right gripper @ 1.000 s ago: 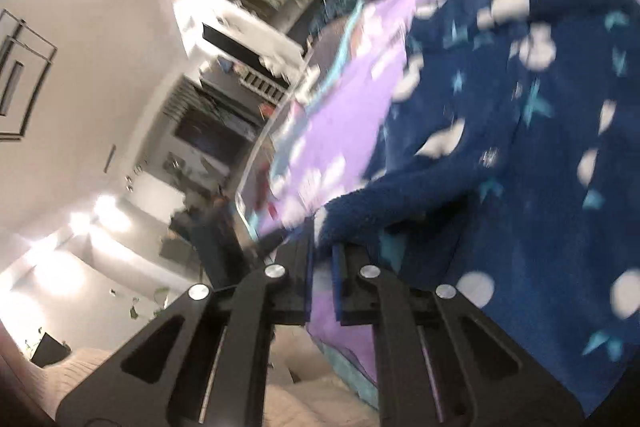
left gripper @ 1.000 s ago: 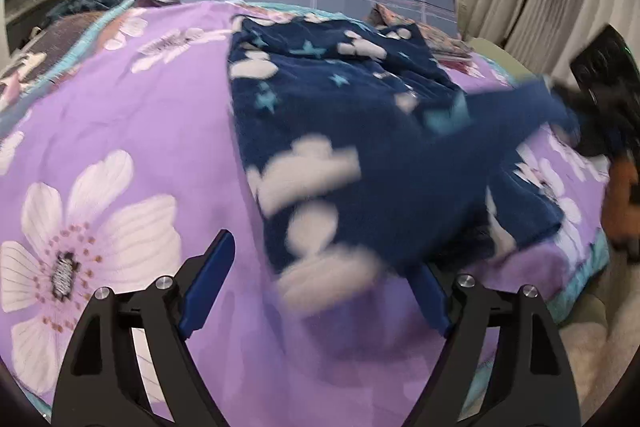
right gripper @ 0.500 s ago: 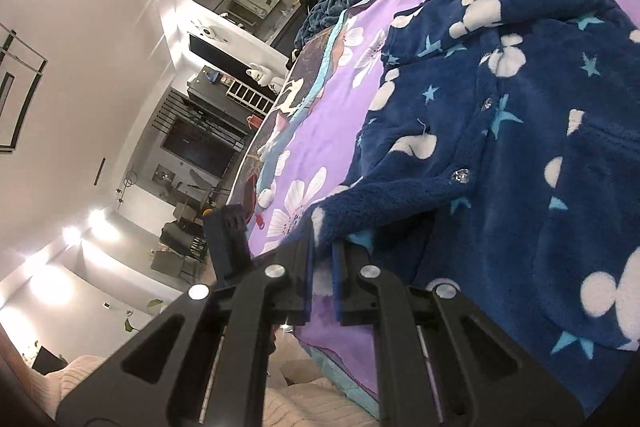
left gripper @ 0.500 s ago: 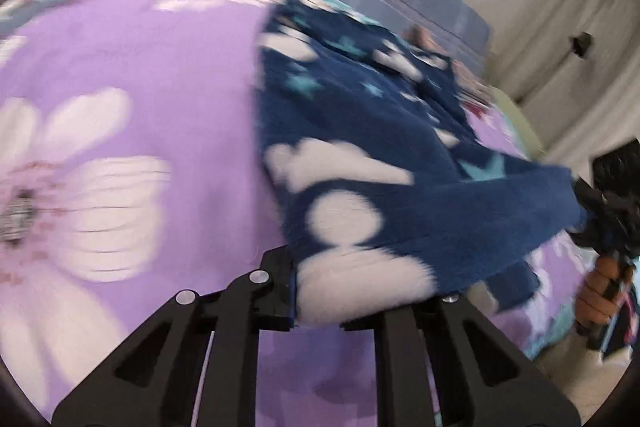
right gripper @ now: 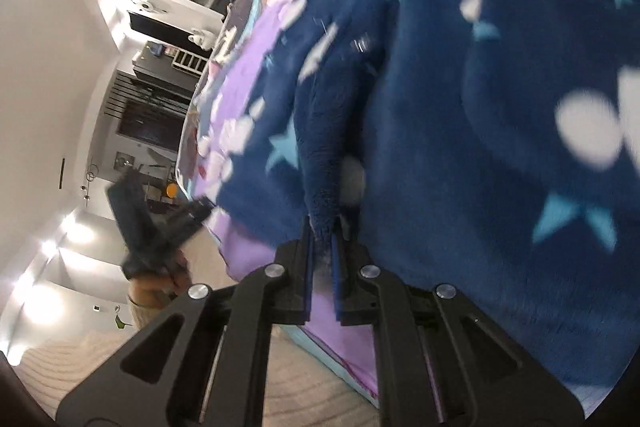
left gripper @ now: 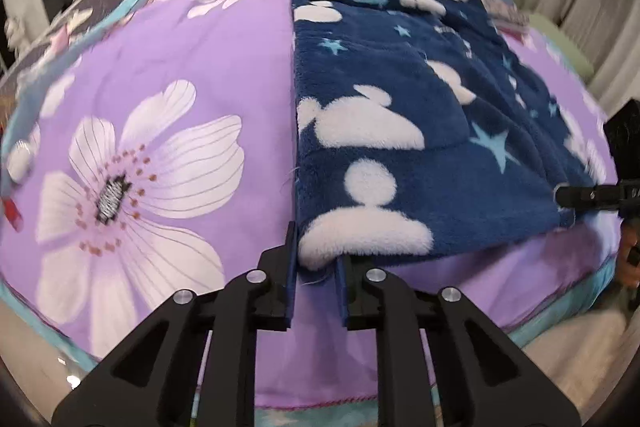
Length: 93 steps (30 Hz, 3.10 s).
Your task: Fold small clothes
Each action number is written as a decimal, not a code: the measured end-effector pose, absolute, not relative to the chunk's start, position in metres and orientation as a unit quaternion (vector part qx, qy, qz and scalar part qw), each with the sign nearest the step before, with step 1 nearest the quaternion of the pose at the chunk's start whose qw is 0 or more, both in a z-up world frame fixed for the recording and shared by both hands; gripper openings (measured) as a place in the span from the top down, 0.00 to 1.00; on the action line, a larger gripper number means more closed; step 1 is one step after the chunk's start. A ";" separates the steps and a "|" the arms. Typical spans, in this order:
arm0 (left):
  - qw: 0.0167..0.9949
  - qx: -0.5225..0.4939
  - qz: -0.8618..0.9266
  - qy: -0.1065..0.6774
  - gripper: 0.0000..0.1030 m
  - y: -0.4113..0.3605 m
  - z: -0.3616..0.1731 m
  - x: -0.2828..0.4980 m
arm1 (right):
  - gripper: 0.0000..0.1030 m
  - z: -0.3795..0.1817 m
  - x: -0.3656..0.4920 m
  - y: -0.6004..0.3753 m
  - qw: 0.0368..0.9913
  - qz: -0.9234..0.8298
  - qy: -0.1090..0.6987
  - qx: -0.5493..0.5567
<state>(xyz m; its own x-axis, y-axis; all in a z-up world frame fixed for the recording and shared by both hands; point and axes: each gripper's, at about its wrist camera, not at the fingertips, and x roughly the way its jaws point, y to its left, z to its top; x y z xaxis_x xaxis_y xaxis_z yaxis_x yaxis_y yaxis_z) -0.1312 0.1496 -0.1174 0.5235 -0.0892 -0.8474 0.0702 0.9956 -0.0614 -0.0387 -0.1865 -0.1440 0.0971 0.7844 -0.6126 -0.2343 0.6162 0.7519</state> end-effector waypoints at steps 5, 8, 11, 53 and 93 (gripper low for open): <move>0.868 0.032 -0.046 0.493 0.74 0.161 -0.104 -0.146 | 0.73 -0.129 -0.045 -0.189 0.716 0.373 0.550 0.213; 0.891 -0.002 -0.049 0.451 0.52 0.176 -0.083 -0.155 | 0.71 -0.109 -0.048 -0.206 0.768 0.337 0.513 0.183; 0.911 -0.015 -0.055 0.408 0.40 0.180 -0.068 -0.154 | 0.52 -0.092 -0.054 -0.239 0.828 0.262 0.467 0.166; 0.842 -0.153 -0.229 0.464 0.75 0.139 -0.139 -0.034 | 0.73 -0.152 -0.026 -0.297 0.753 0.243 0.521 0.321; 0.911 -0.147 -0.238 0.304 0.76 0.157 0.011 -0.008 | 0.85 0.008 0.009 -0.337 0.844 0.283 0.321 0.324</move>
